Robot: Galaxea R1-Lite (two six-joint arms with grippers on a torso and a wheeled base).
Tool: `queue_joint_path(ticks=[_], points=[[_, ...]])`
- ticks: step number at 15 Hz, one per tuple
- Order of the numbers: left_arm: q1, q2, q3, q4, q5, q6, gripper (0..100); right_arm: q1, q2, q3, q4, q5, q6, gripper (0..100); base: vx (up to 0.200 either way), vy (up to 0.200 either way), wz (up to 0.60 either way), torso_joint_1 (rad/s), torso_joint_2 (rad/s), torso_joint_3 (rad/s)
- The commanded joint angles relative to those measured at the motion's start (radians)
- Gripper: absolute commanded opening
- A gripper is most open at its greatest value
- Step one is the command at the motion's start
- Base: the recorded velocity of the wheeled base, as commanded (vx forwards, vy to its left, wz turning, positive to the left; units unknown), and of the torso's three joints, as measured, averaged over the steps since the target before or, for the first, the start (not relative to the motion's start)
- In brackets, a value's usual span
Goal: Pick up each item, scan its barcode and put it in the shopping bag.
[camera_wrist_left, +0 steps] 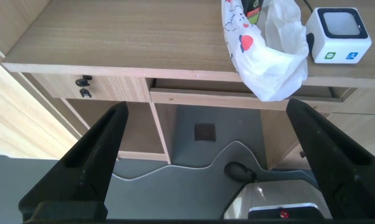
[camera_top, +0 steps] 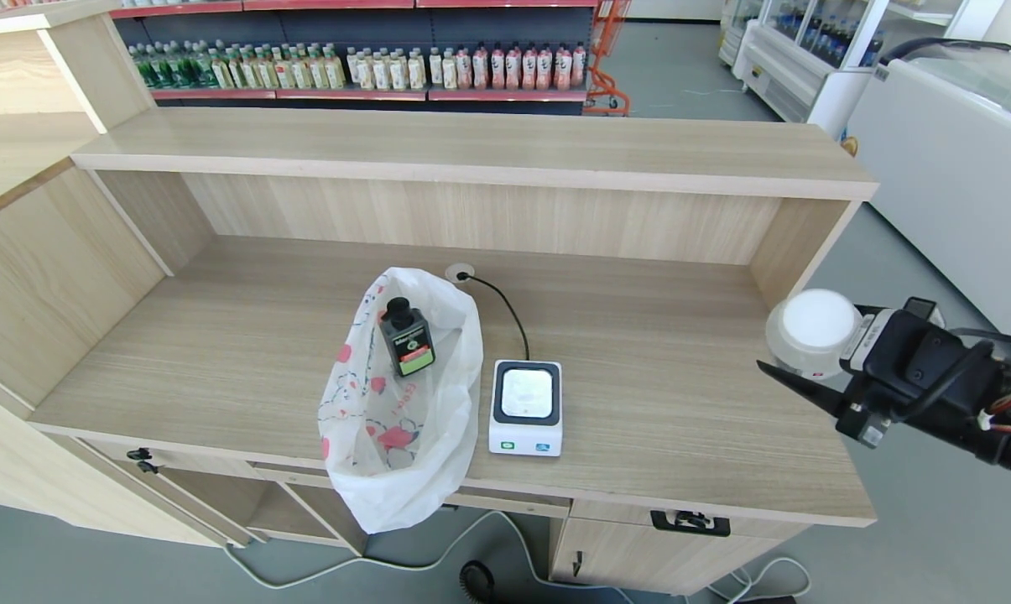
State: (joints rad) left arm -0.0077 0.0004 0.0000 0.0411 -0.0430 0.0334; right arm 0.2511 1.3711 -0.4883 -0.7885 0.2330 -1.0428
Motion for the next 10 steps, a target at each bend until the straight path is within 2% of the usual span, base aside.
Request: queue_joint_path(ticks=[1, 3, 5, 10], points=[[0.000, 0.000, 0.000, 0.000, 0.000, 0.000, 100, -0.004, 0.014, 0.016, -0.024, 0.002, -0.028, 0, 0.000, 0.000, 0.00, 0.000, 0.00, 0.000], [0.000, 0.000, 0.000, 0.000, 0.000, 0.000, 100, -0.006, 0.014, 0.037, -0.074, 0.003, -0.049, 0, 0.000, 0.000, 0.00, 0.000, 0.00, 0.000], [0.000, 0.000, 0.000, 0.000, 0.000, 0.000, 100, -0.007, 0.031, 0.008, -0.074, 0.005, -0.045, 0, 0.000, 0.000, 0.00, 0.000, 0.00, 0.000], [0.000, 0.000, 0.000, 0.000, 0.000, 0.000, 100, -0.010, 0.033, 0.060, -0.080, 0.054, -0.048, 0, 0.000, 0.000, 0.00, 0.000, 0.00, 0.000]])
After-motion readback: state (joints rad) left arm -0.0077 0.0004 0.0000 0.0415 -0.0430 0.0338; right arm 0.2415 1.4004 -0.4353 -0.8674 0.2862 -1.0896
